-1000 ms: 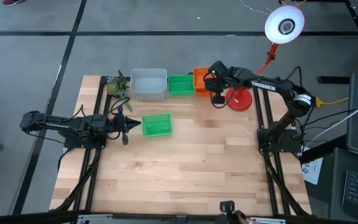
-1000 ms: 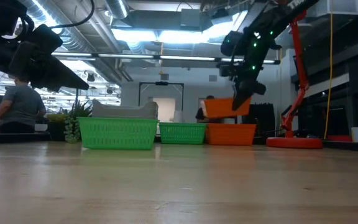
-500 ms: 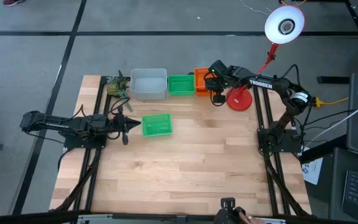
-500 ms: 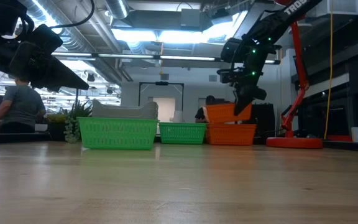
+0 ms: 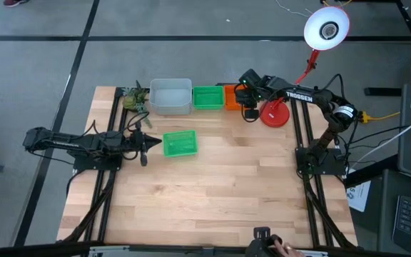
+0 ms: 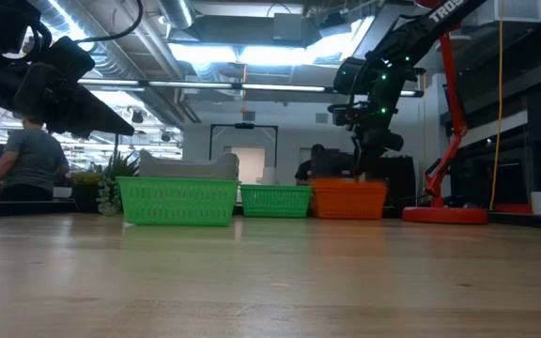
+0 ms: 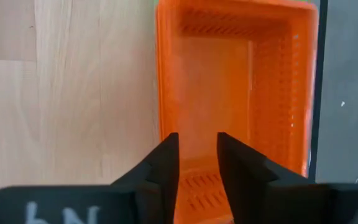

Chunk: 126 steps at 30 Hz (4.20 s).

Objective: Stack baskets by color
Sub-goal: Stack the bottom orange bin on top of the top orange bin, then stack the bottom green bin on top of the top green bin

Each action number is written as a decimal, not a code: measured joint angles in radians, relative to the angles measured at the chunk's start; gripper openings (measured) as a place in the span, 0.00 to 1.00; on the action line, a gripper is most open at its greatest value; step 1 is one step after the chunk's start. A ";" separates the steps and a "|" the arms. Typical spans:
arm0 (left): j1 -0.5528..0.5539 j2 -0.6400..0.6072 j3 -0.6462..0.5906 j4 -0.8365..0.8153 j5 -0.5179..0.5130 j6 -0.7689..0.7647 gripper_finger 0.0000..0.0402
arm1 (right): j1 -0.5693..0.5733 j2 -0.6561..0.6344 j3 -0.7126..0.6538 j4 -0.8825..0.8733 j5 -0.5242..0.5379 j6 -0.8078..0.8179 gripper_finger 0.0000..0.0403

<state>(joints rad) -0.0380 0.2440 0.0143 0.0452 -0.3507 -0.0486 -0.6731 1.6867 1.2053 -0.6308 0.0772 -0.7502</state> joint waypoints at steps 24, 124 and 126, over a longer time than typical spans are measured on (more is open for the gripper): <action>0.000 0.000 0.000 0.000 0.000 0.000 0.00 | 0.376 0.008 0.063 0.240 -0.403 0.340 0.37; 0.000 0.000 0.000 0.000 0.000 0.000 0.00 | 0.134 0.214 0.226 0.228 -0.124 0.118 0.00; 0.000 0.000 0.000 0.000 0.000 0.000 0.00 | 0.134 0.217 0.226 0.227 -0.124 0.126 0.00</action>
<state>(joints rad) -0.0378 0.2440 0.0143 0.0456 -0.3506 -0.0486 -0.5396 1.9034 1.4315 -0.4038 -0.0471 -0.6243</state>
